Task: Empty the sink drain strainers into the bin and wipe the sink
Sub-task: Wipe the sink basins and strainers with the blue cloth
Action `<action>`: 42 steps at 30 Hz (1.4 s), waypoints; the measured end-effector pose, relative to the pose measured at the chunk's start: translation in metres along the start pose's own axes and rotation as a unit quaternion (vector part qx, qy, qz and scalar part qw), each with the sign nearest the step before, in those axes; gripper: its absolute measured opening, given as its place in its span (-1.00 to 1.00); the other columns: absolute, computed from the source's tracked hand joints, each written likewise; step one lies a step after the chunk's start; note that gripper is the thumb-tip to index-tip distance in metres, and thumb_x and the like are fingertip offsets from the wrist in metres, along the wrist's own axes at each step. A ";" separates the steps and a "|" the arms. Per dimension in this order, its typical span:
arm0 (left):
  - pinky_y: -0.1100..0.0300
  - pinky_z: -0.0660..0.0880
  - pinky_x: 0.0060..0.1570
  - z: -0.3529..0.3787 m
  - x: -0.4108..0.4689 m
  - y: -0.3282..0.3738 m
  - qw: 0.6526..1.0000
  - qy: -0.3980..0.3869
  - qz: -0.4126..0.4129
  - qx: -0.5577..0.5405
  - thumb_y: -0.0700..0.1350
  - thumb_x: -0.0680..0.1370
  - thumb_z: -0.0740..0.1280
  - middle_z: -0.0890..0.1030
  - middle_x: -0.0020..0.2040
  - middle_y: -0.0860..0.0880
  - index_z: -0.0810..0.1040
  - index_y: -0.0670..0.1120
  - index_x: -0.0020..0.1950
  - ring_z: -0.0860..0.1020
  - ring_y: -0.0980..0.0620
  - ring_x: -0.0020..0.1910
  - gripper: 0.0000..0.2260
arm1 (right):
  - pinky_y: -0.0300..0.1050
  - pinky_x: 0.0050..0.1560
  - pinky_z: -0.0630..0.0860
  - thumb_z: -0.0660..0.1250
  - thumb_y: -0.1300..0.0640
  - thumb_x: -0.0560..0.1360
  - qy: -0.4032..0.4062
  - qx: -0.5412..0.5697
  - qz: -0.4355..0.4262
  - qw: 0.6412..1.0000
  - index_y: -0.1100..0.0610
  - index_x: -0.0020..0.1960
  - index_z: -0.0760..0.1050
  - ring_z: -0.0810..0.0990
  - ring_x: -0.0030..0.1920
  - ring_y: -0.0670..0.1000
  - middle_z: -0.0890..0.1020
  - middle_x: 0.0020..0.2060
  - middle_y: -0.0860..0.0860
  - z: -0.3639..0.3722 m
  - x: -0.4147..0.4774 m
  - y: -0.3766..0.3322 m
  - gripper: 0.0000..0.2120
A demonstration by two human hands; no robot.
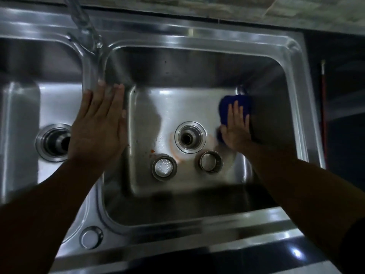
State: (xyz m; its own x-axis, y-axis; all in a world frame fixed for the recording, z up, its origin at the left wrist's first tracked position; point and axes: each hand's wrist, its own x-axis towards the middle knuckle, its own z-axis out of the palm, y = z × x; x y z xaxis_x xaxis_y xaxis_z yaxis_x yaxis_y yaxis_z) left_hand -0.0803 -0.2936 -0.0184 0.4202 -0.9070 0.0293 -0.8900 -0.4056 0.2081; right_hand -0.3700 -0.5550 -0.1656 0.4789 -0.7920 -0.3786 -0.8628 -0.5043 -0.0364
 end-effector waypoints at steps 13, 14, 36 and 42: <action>-0.25 0.09 0.54 0.045 -0.018 0.093 0.977 -0.159 0.134 0.042 -0.16 0.59 0.24 0.42 0.46 -0.34 0.32 -0.34 0.51 0.39 -0.34 0.47 -0.49 | 0.15 0.60 -0.16 0.12 -0.06 0.64 0.017 -0.036 -0.096 0.995 0.20 0.64 -0.07 -0.11 0.63 0.19 -0.10 0.63 0.17 0.003 -0.017 0.026 -0.31; -0.21 0.06 0.56 0.058 -0.020 0.111 0.974 -0.180 0.136 0.019 -0.10 0.58 0.28 0.37 0.50 -0.31 0.26 -0.30 0.55 0.35 -0.28 0.51 -0.42 | 0.16 0.61 -0.16 0.09 -0.08 0.64 0.024 -0.040 -0.100 0.994 0.19 0.64 -0.09 -0.12 0.63 0.18 -0.11 0.63 0.17 0.003 -0.012 0.025 -0.31; 0.14 0.41 0.25 0.056 -0.088 0.162 0.933 -0.240 -0.107 -0.247 -0.02 0.38 0.54 0.23 0.45 0.13 0.17 0.21 0.45 0.40 -0.03 0.41 -0.23 | 0.14 0.60 -0.02 0.24 -0.10 0.58 -0.086 -0.093 -0.439 0.890 0.16 0.63 0.06 0.02 0.62 0.16 0.09 0.63 0.07 0.024 -0.075 0.022 -0.27; -0.01 0.45 0.31 0.033 -0.110 0.159 0.938 -0.153 -0.180 -0.252 -0.11 0.39 0.52 0.23 0.54 0.04 0.23 0.07 0.55 0.35 -0.08 0.48 -0.21 | 0.07 0.60 -0.09 0.09 -0.08 0.66 -0.094 -0.156 -0.316 0.931 0.19 0.64 -0.17 -0.14 0.63 0.19 -0.16 0.63 0.13 0.000 -0.080 0.038 -0.28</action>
State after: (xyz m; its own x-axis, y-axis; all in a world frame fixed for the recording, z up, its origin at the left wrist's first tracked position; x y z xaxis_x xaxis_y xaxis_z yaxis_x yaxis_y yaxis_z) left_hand -0.2741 -0.2623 -0.0204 0.5379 -0.7433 -0.3978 -0.4710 -0.6563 0.5894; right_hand -0.4413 -0.5113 -0.1364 0.8129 -0.2427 -0.5295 -0.3146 -0.9480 -0.0486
